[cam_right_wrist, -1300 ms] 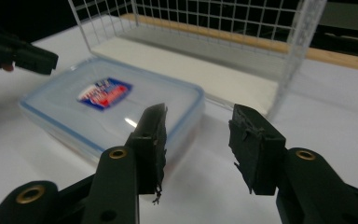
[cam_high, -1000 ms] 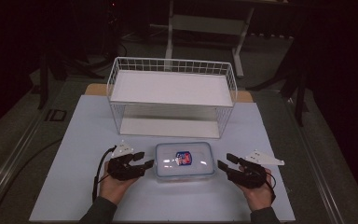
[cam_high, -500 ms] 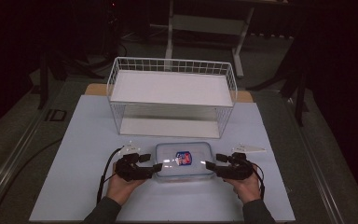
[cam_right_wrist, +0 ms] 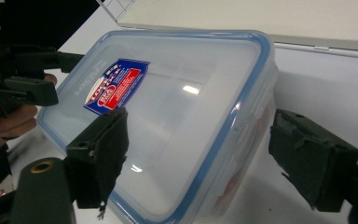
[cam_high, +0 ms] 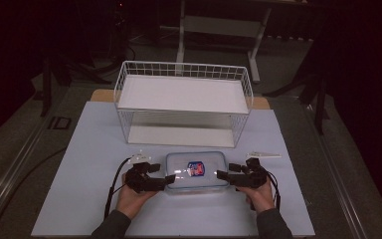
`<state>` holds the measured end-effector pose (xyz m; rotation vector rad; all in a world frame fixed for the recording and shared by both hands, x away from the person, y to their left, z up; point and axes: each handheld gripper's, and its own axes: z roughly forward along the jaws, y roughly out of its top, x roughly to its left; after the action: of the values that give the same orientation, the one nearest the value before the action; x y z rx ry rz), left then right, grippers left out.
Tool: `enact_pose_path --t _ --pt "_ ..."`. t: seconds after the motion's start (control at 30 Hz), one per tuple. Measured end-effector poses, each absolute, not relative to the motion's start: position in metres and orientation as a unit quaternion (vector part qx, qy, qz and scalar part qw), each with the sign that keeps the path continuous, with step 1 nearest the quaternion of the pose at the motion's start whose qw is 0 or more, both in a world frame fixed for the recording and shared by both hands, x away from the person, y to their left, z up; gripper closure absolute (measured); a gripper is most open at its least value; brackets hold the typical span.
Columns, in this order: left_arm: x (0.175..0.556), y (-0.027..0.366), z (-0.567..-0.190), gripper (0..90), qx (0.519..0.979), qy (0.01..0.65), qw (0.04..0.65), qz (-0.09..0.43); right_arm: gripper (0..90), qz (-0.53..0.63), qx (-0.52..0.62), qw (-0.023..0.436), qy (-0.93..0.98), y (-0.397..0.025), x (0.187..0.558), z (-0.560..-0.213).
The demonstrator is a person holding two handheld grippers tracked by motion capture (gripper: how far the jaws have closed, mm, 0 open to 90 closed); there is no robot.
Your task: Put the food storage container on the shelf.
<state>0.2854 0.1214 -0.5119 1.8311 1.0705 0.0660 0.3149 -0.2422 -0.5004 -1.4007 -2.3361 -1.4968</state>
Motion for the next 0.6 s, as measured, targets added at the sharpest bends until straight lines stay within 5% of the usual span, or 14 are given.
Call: enact_pose_path --t 0.37,0.6 --pt "0.288 0.121 -0.516 19.6 0.744 0.450 0.494 -0.019 18.4 -0.474 -0.470 0.104 -0.737 -0.239 0.323 -0.516" --pt "0.291 0.125 -0.519 24.8 0.736 0.452 0.502 -0.050 23.8 -0.482 -0.475 0.115 -0.727 -0.244 0.322 -0.517"
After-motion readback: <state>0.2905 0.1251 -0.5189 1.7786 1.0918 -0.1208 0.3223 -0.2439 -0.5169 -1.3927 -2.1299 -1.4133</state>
